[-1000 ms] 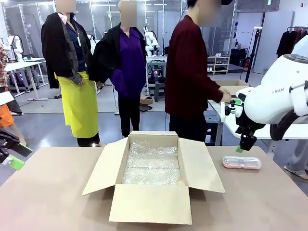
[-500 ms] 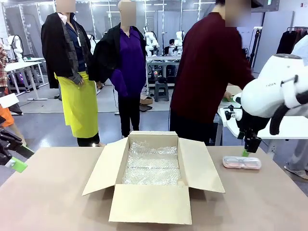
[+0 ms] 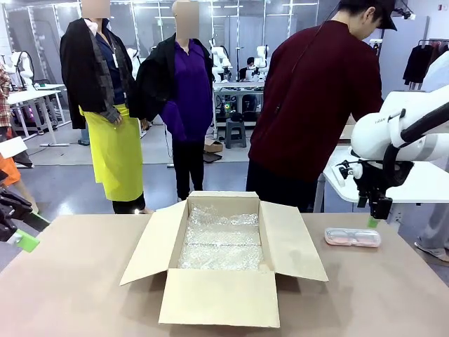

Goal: Pack the glasses set securely to prepare it for shipping.
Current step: Place the Glasses case inside the Package Box.

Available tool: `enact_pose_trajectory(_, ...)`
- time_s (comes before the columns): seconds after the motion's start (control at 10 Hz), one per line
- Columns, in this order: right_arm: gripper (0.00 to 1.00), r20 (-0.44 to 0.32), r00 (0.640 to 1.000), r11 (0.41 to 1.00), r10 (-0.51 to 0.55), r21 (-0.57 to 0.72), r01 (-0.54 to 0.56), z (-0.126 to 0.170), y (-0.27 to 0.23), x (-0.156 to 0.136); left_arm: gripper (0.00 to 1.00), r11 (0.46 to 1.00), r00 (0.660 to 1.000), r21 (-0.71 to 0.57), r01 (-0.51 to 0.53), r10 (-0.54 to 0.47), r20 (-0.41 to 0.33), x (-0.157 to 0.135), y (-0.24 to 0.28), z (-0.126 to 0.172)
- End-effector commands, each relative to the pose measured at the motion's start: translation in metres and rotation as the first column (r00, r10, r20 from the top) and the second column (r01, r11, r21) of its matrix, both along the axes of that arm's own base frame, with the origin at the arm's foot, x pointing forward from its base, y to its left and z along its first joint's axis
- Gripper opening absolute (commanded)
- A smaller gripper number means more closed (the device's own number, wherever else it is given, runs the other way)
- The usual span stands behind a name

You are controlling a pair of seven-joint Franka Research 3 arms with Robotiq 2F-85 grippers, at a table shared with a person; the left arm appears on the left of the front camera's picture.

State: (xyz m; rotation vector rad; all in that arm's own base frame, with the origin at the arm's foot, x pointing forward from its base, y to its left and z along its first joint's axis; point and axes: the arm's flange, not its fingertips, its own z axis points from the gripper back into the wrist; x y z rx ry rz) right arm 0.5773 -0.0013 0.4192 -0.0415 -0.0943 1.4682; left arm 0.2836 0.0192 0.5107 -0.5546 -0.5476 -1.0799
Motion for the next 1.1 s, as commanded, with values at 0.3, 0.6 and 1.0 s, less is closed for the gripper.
enact_pose_trajectory(0.3,1.0,-0.025,0.997,0.995,0.073,0.073,-0.071,-0.055,-0.02,0.029,1.0,1.0,1.0,-0.019,0.024,-0.024,0.004,0.0,0.001,0.003)
enact_pose_trajectory(0.6,1.0,-0.057,0.997,0.994,0.057,0.092,-0.051,-0.073,-0.018,0.041,1.0,1.0,1.0,-0.019,0.024,-0.024,0.004,0.0,0.001,0.003)
enact_pose_trajectory(1.0,1.0,-0.074,0.996,0.996,0.04,0.084,-0.034,-0.092,-0.011,0.055,1.0,1.0,1.0,-0.019,0.024,-0.024,0.004,0.0,0.001,0.003)
